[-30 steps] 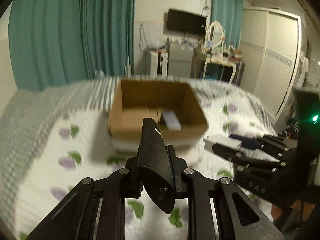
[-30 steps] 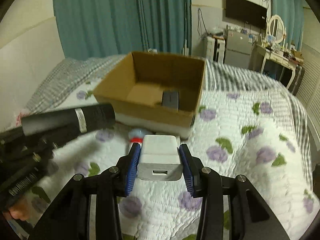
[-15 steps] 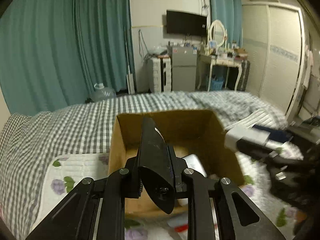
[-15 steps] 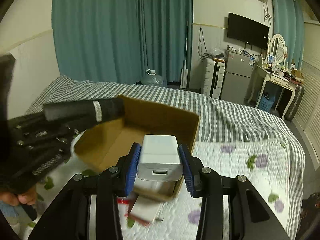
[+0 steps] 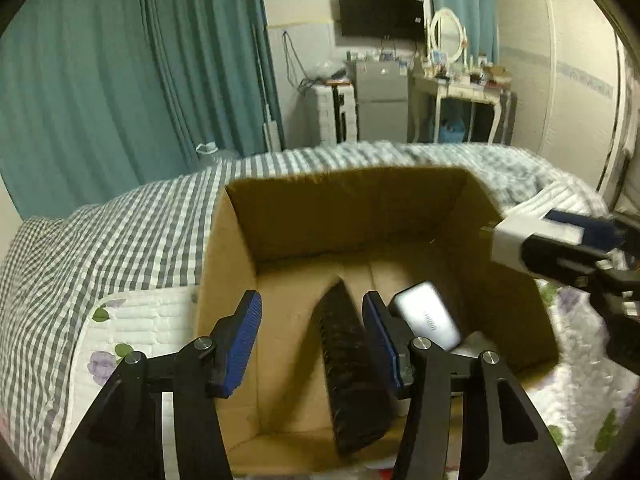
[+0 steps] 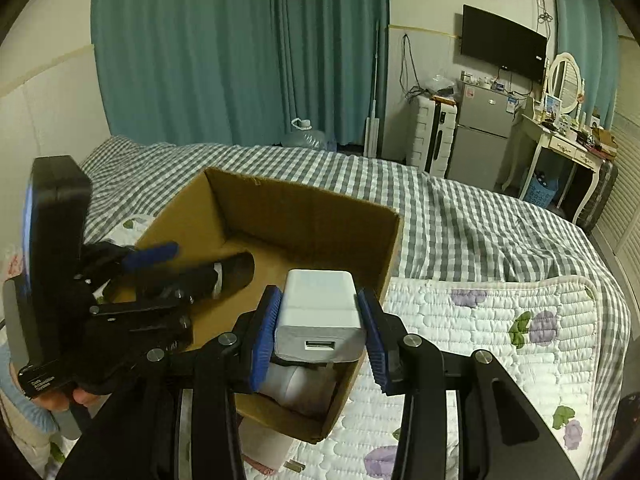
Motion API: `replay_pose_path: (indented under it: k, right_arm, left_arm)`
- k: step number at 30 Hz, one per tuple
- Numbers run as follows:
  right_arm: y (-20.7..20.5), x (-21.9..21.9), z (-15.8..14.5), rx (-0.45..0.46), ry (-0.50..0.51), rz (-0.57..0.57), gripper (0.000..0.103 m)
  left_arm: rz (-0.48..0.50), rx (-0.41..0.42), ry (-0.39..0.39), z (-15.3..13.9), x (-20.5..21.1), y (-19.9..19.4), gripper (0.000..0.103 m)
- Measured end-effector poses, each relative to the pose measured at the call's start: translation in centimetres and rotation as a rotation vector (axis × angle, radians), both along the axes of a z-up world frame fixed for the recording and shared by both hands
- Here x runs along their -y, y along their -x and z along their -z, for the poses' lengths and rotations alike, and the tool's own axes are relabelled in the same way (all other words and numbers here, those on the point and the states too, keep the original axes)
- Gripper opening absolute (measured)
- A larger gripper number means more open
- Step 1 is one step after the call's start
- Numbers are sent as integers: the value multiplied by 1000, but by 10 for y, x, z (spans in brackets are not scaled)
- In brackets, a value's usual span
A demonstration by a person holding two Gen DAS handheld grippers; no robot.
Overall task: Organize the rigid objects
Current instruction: 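Lower the black cylinder into the box with the left tool while the right tool drops the charger in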
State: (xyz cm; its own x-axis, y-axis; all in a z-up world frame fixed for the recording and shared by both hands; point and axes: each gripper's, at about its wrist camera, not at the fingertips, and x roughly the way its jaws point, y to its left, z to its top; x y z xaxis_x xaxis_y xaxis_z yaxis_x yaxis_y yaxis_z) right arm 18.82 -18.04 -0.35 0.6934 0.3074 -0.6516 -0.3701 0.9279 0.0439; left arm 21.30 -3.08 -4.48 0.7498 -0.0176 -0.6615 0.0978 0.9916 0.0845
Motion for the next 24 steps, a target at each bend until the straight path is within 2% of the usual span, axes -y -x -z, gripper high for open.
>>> replay_pose_path:
  k: [7, 10, 16, 20, 22, 23, 24]
  right_arm:
    - [6, 3, -12, 20, -18, 17, 40]
    - [-1, -2, -12, 25, -27, 17, 40]
    - [-36, -27, 19, -3, 25, 33, 40]
    - [-41, -26, 31, -4, 4, 33, 40]
    - [-37, -24, 29, 7, 14, 29, 52]
    - [-33, -23, 26, 24, 16, 33, 68]
    - [-27, -19, 19, 47, 11, 36, 72]
  left_arm:
    - [-42, 19, 33, -25, -13, 36, 56]
    - [-60, 25, 46, -26, -19, 47, 56]
    - [-60, 16, 55, -20, -21, 53, 56]
    - [-40, 10, 56, -15, -16, 52, 56]
    - [-38, 5, 52, -13, -14, 52, 56]
    - [-40, 5, 48, -13, -13, 52, 56]
    - [-42, 6, 43, -13, -12, 54, 56]
